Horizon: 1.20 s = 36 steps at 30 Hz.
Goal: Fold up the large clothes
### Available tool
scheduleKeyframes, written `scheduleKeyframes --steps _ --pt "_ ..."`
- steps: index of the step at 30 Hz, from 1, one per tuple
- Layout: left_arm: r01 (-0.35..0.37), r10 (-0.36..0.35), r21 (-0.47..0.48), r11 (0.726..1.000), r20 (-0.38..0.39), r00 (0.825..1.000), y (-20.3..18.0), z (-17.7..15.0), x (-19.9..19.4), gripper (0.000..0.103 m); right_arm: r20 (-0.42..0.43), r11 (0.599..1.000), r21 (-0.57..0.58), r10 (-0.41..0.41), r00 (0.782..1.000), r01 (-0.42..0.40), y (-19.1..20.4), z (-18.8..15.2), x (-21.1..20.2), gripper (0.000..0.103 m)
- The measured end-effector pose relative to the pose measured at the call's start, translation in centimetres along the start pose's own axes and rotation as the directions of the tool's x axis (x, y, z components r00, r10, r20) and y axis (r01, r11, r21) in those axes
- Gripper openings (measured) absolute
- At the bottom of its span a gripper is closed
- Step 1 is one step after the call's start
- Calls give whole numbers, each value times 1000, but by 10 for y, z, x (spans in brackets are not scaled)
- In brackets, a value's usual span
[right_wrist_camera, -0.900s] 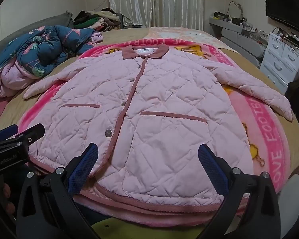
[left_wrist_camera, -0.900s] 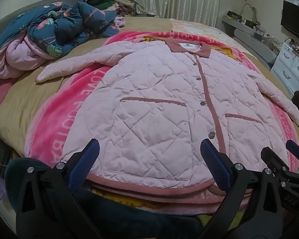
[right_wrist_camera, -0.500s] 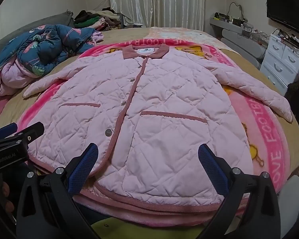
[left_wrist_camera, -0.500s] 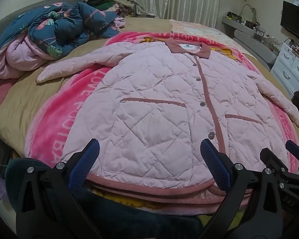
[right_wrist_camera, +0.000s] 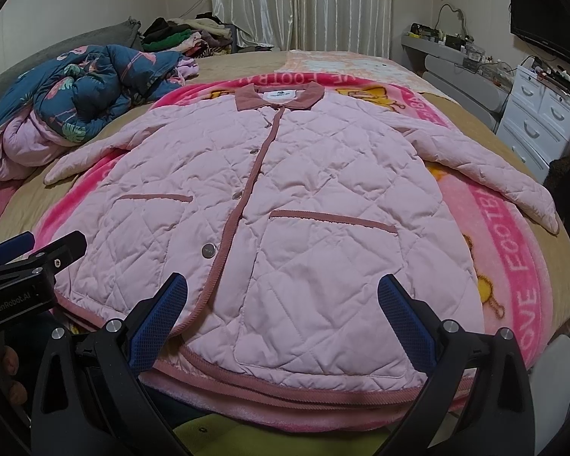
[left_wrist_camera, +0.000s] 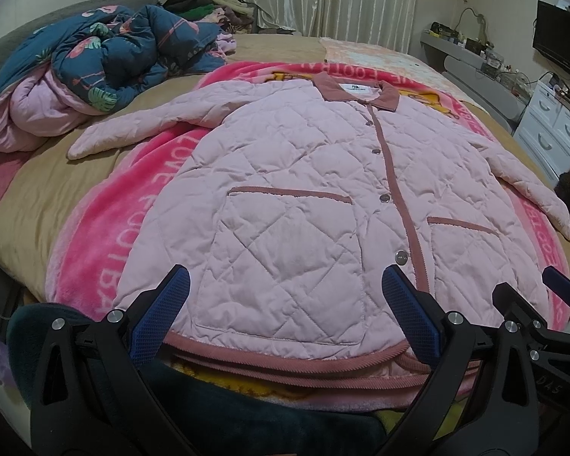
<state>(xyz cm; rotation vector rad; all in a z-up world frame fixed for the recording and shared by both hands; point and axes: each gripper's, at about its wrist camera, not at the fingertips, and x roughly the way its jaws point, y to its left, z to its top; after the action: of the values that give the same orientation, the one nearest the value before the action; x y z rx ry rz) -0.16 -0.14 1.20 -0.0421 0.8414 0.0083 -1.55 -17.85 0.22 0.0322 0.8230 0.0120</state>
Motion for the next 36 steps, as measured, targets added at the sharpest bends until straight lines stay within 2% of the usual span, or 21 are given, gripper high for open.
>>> scheduleKeyframes --steps 36 --pt "-2 2 3 1000 1 1000 -2 -1 2 94 -13 1000 -1 7 1000 -7 -2 1 7 99"
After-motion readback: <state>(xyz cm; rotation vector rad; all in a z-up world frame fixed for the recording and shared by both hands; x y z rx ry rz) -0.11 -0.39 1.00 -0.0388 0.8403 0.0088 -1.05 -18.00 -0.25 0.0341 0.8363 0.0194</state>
